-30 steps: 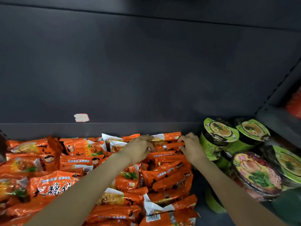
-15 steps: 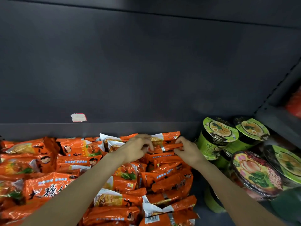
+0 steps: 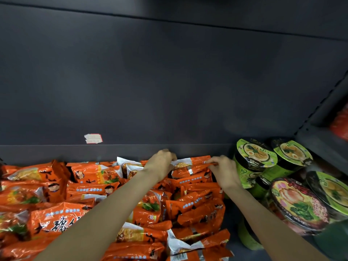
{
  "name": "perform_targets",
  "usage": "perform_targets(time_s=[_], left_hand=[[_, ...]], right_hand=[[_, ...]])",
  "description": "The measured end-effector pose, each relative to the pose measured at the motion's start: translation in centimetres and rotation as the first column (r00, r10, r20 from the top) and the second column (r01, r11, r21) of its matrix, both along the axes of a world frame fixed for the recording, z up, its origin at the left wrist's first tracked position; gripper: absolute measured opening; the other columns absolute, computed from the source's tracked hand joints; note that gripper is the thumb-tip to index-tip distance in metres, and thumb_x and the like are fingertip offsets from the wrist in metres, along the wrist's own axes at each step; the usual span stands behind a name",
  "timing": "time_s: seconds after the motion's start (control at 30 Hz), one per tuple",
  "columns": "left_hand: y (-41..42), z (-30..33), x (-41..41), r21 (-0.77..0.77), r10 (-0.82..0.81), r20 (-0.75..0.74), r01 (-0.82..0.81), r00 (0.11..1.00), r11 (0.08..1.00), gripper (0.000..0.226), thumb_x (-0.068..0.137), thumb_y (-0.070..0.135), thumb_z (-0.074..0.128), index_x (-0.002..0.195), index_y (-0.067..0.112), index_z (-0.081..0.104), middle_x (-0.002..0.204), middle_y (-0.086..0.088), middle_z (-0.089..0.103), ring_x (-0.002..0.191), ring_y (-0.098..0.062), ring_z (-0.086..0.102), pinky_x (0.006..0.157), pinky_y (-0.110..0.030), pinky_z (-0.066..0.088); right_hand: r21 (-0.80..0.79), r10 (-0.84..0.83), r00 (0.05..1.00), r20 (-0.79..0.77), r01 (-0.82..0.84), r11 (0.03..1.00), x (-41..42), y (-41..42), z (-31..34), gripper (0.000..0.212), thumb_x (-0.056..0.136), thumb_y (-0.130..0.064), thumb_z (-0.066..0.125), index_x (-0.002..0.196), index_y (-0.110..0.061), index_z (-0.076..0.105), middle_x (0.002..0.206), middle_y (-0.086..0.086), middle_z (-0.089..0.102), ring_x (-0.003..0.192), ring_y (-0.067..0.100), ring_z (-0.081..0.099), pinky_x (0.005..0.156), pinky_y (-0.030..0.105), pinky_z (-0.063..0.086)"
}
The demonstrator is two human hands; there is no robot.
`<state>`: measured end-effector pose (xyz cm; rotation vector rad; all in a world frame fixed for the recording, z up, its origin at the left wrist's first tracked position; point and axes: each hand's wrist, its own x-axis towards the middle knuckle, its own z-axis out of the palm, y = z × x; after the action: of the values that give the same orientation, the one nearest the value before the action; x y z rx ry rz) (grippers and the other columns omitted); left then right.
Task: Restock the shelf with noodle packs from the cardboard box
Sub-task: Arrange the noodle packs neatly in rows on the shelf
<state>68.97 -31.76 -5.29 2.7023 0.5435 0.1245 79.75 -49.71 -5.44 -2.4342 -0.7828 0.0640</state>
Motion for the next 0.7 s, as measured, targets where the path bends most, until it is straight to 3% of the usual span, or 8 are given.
perform_targets(time_s=[0.17, 0.23, 0.3, 0.4, 0.47, 0.6, 0.7], left_hand=[[0.0, 0.0, -0.8, -0.07, -0.156, 0.141, 0.167, 0.978, 0.984, 0.026, 0.092, 0.031, 0.058, 0.115, 0.024, 0.065, 0.118, 0.002, 0.056, 0.112, -0.018, 0.049, 0.099, -0.037, 0.042], [-0.2, -0.1, -0.9, -0.098, -0.214, 0.076, 0.221, 0.974, 0.97, 0.032, 0.088, 0.034, 0.063, 0.118, 0.024, 0.064, 0.12, 0.003, 0.053, 0.115, -0.016, 0.046, 0.101, -0.033, 0.039], [-0.4, -0.3, -0.7, -0.032, -0.223, -0.002, 0.223, 0.975, 0.974, 0.038, 0.085, 0.029, 0.067, 0.122, 0.023, 0.062, 0.12, 0.001, 0.05, 0.116, -0.015, 0.042, 0.102, -0.031, 0.038], [-1.0, -0.3, -0.4, 0.037, -0.183, 0.002, 0.183, 0.983, 0.982, 0.028, 0.09, 0.02, 0.06, 0.118, 0.018, 0.064, 0.117, -0.003, 0.052, 0.113, -0.018, 0.049, 0.097, -0.03, 0.043], [-1.4, 0.0, -0.3, 0.056, -0.144, 0.041, 0.142, 0.989, 0.988, 0.022, 0.094, 0.014, 0.052, 0.11, 0.016, 0.067, 0.114, -0.004, 0.056, 0.104, -0.021, 0.057, 0.088, -0.031, 0.049], [-1.3, 0.6, -0.2, 0.037, -0.104, 0.02, 0.104, 0.994, 0.994, 0.02, 0.094, 0.01, 0.047, 0.1, 0.013, 0.066, 0.108, -0.006, 0.063, 0.092, -0.024, 0.063, 0.081, -0.033, 0.053], [-1.2, 0.9, -0.6, 0.035, -0.06, 0.008, 0.059, 0.998, 0.998, 0.02, 0.097, 0.014, 0.041, 0.105, 0.012, 0.06, 0.1, -0.013, 0.066, 0.089, -0.031, 0.064, 0.074, -0.035, 0.05]], right_hand=[[0.127, 0.123, 0.987, -0.101, -0.11, 0.986, -0.7, 0.8, 0.4, 0.022, 0.089, -0.013, 0.062, 0.109, -0.02, 0.065, 0.106, -0.002, 0.067, 0.096, 0.011, 0.063, 0.086, 0.023, 0.05], [0.168, 0.141, 0.976, -0.166, -0.113, 0.979, -0.6, 0.6, 0.2, 0.024, 0.087, -0.013, 0.064, 0.109, -0.019, 0.058, 0.107, -0.002, 0.065, 0.095, 0.01, 0.062, 0.079, 0.019, 0.048], [0.132, 0.142, 0.969, -0.203, -0.116, 0.984, -0.6, 0.2, -0.2, 0.029, 0.086, -0.015, 0.065, 0.11, -0.018, 0.05, 0.11, -0.002, 0.061, 0.098, 0.008, 0.058, 0.079, 0.018, 0.045], [0.05, 0.066, 0.99, -0.127, -0.06, 0.997, -0.8, 0.1, -1.0, 0.037, 0.084, -0.017, 0.068, 0.107, -0.017, 0.04, 0.112, 0.002, 0.052, 0.102, 0.015, 0.055, 0.087, 0.03, 0.048], [0.056, -0.012, 1.0, -0.014, 0.013, 0.998, -1.4, 0.2, -1.1, 0.038, 0.083, -0.013, 0.068, 0.104, -0.016, 0.036, 0.111, 0.005, 0.046, 0.099, 0.018, 0.055, 0.083, 0.033, 0.05], [0.117, -0.052, 0.995, 0.089, 0.041, 0.992, -2.1, 0.0, -1.4, 0.034, 0.083, -0.002, 0.063, 0.096, -0.016, 0.034, 0.102, 0.003, 0.044, 0.09, 0.018, 0.056, 0.074, 0.03, 0.051], [0.0, 0.076, 0.995, 0.063, -0.076, 0.997, -2.0, -0.5, -2.1, 0.018, 0.088, -0.007, 0.059, 0.097, -0.017, 0.047, 0.107, -0.003, 0.045, 0.095, 0.014, 0.056, 0.078, 0.021, 0.045]])
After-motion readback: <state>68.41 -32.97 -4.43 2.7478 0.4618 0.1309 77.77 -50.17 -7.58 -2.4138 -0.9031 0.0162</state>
